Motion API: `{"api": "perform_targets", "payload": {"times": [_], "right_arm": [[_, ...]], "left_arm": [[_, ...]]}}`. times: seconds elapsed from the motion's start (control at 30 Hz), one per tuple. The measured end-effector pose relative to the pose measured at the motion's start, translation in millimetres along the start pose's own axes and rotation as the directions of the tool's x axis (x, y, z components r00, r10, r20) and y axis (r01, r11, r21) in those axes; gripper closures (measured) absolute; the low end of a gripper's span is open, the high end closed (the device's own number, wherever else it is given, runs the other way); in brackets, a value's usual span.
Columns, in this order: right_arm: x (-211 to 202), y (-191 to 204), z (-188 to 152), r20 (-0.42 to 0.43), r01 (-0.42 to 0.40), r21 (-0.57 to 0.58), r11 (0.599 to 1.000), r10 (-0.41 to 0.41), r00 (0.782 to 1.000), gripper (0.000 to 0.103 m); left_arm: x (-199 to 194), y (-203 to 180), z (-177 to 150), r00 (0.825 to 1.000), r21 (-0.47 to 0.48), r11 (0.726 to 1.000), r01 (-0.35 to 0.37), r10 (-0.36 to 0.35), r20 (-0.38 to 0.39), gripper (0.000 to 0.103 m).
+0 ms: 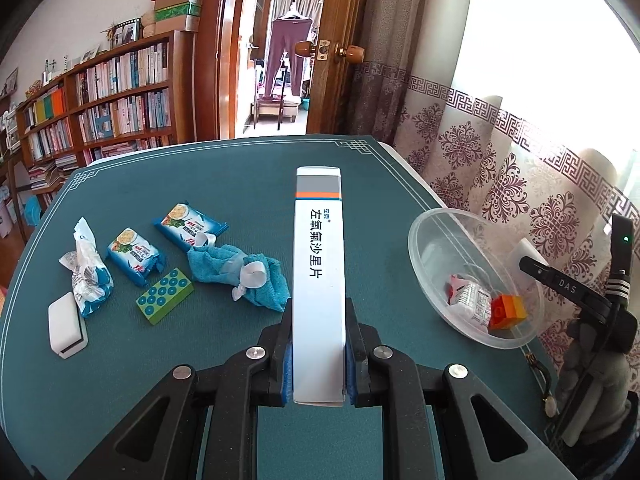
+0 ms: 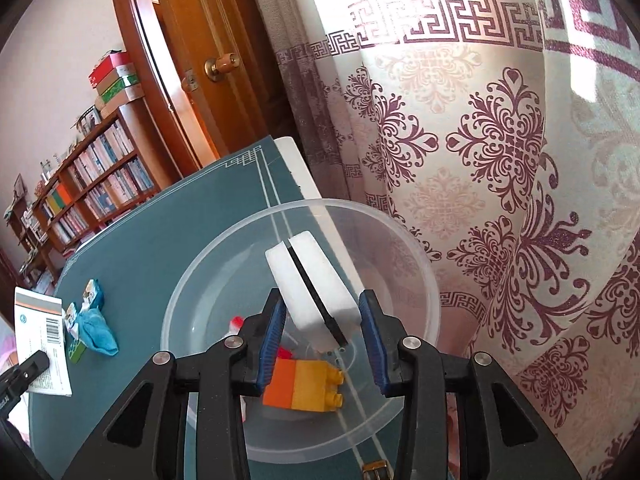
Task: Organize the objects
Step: 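Carry the sponge into the bowl and release it with the right gripper, then lower the medicine box into the bowl and open the left gripper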
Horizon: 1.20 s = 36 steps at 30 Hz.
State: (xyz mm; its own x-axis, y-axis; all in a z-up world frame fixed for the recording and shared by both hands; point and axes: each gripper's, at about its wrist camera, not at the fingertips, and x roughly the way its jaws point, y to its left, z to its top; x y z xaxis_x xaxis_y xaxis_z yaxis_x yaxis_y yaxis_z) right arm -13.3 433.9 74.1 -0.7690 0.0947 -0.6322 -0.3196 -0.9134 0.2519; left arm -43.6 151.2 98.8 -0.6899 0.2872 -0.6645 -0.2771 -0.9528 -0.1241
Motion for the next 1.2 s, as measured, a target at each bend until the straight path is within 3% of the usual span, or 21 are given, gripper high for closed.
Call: {"api": "perform_targets", "payload": {"times": [0.07, 0.13, 0.37, 0.7, 0.9, 1.2], "right_arm": [[3, -5, 1, 0.008, 0.023, 0.004, 1.000, -0.023, 1.000, 0.059], [2, -9, 0, 0.024, 0.039, 0.005, 0.999, -0.039, 0.999, 0.045], [-8, -4, -3, 0.085, 0.088, -0.046, 0.995, -0.083, 0.993, 0.045], [-20, 10, -11, 0.139, 0.105, -0.093, 0.990, -0.091, 0.986, 0.044], [-17, 2, -9, 0.128, 0.099, -0.063, 0.993, -0.090, 0.988, 0.044], [-12, -2, -8, 0.115, 0.091, -0.050, 0.995, -0.085, 0.990, 0.044]], "left_arm": [[2, -8, 2, 1.000, 0.016, 1.000, 0.011, -0.011, -0.002, 0.083], [6, -16, 6, 1.000, 0.030, 0.999, 0.027, -0.027, -0.005, 0.083], [25, -54, 21, 0.991, 0.075, 0.989, 0.130, -0.129, -0.023, 0.083], [74, -101, 37, 0.949, 0.121, 0.944, 0.307, -0.295, -0.108, 0.083], [98, -121, 43, 0.934, 0.156, 0.923, 0.352, -0.334, -0.129, 0.083], [124, -130, 47, 0.930, 0.179, 0.916, 0.358, -0.332, -0.158, 0.083]]}}
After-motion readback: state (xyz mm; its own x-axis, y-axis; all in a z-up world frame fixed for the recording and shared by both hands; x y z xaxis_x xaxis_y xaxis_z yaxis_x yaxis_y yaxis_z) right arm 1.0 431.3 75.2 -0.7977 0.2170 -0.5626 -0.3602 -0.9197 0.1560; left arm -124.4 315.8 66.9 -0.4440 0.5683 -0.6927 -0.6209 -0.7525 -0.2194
